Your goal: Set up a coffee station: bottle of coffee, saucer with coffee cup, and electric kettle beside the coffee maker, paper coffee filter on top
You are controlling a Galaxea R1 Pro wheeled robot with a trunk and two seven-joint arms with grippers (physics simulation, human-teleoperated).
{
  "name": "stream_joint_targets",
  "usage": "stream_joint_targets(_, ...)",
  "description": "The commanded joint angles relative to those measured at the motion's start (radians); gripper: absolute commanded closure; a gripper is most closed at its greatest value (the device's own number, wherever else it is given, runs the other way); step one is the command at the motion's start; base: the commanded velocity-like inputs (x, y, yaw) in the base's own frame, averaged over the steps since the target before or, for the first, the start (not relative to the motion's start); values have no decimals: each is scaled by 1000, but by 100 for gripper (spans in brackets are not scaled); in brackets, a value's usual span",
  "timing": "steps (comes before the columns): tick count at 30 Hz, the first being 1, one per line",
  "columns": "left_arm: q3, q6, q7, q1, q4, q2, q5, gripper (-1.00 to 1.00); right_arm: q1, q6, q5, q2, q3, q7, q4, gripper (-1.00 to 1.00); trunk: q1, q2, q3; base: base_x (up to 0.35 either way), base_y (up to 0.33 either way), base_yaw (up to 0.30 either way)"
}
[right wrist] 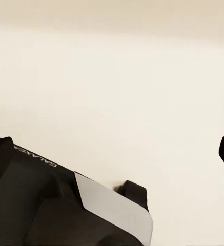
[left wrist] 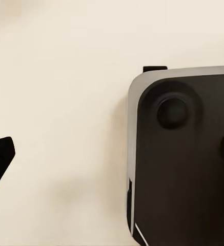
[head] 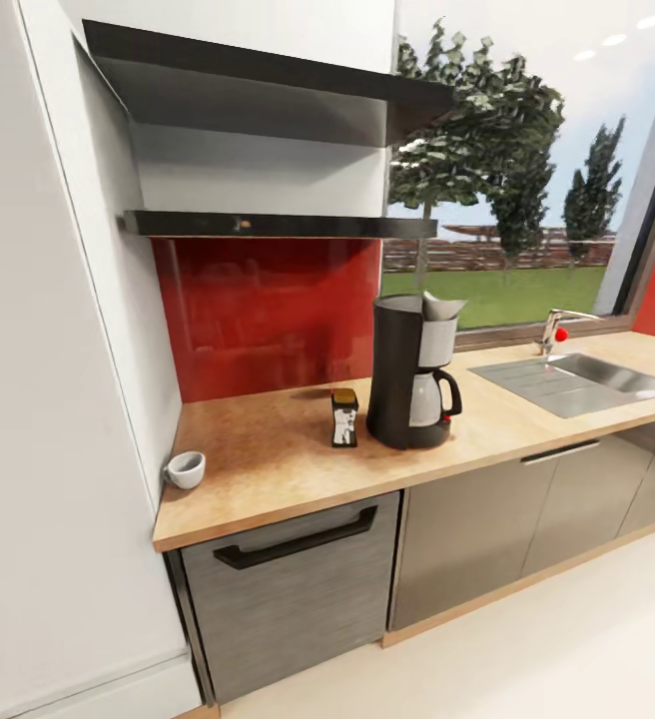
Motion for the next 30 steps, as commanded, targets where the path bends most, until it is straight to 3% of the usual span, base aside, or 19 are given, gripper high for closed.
stream_joint_targets(1,1,-1,3,1,-2,0,-2,-100,-1,-3,10,0,-2,1,1,-100,0,-1,-1,148,-241,0)
stream_joint_targets(13,4,0,3,1,-2,2,6,-100,-1,-4,6,16,-3,6,3,-100,0,-1,-1,166,-231,-24)
stream_joint_targets(30,9,-1,3,1,0,1,4,-100,-1,-5,12,13,2,4,-1,-100,0,-1,-1,53,-43,-277)
